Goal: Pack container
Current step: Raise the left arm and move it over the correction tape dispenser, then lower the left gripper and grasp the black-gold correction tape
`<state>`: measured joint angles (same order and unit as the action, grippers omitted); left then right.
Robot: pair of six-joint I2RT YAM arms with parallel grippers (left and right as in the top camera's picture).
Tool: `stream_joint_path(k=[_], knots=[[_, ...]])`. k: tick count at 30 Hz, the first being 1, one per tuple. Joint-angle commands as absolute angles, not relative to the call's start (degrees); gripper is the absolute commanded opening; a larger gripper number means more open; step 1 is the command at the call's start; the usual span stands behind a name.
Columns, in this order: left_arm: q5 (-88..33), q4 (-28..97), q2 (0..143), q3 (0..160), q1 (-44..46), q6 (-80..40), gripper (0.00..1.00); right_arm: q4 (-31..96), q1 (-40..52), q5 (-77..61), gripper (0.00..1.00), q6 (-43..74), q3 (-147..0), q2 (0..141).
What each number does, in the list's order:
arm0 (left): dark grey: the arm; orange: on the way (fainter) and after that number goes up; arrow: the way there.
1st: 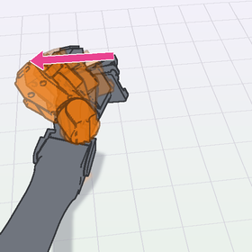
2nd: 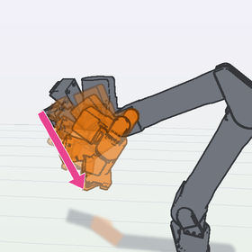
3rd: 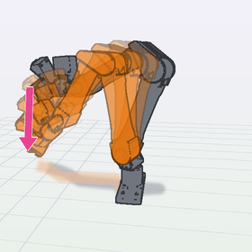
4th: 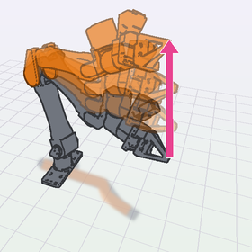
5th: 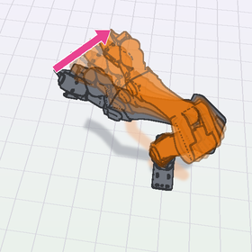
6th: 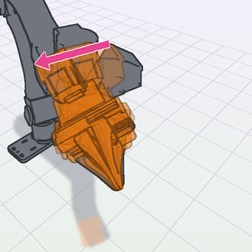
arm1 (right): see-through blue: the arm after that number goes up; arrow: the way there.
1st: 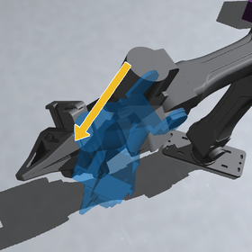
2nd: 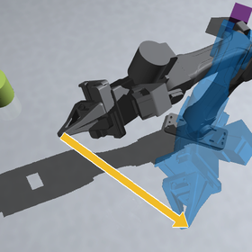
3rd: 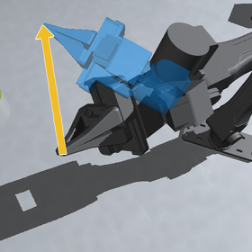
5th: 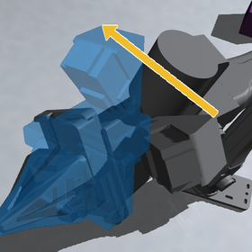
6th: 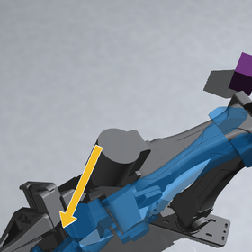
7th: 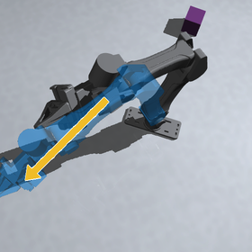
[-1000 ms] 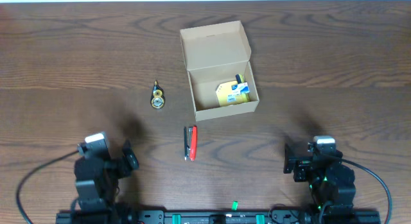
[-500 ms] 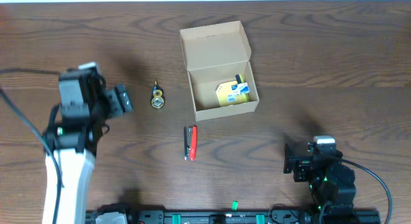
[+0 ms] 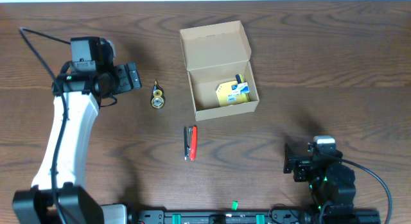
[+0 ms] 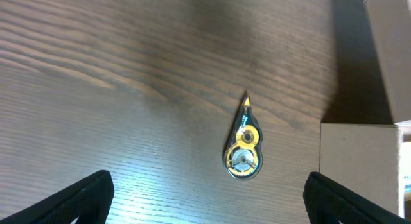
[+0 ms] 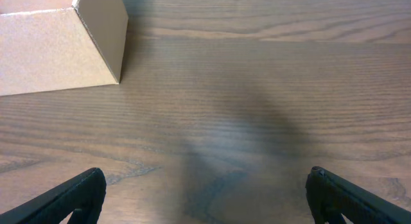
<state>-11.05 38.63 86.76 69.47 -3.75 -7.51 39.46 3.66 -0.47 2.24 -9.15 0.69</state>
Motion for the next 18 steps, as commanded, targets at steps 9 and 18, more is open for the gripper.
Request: stream_joint_path(k=[9, 18], knots=[[-12.93, 34.48, 92.71, 71.48, 0.1, -4.56, 0.95, 40.1, 3.4, -0.69, 0.99, 1.19, -9.02, 0.32], [-13.19, 40.99, 101.8, 79.18, 1.52, -3.42, 0.96, 40.1, 3.4, -0.69, 0.99, 1.19, -9.02, 0.32]])
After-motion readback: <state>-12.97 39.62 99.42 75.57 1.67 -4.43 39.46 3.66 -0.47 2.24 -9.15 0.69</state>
